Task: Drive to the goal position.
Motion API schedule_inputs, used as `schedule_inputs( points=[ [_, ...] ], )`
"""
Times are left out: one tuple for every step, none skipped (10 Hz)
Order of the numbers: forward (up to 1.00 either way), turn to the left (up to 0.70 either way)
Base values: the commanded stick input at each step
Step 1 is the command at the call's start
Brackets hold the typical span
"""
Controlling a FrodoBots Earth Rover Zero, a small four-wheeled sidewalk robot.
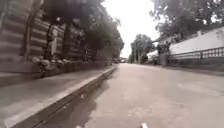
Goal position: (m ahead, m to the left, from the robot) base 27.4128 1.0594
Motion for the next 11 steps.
schedule_inputs(
  points=[
    [1.00,-0.02],
    [1.00,-0.23],
    [1.00,-0.27],
    [1.00,-0.27],
    [1.00,-0.27],
    [1.00,-0.24],
    [1.00,-0.02],
    [1.00,0.00],
    [1.00,0.00],
    [1.00,-0.07],
    [1.00,-0.20]
  ],
)
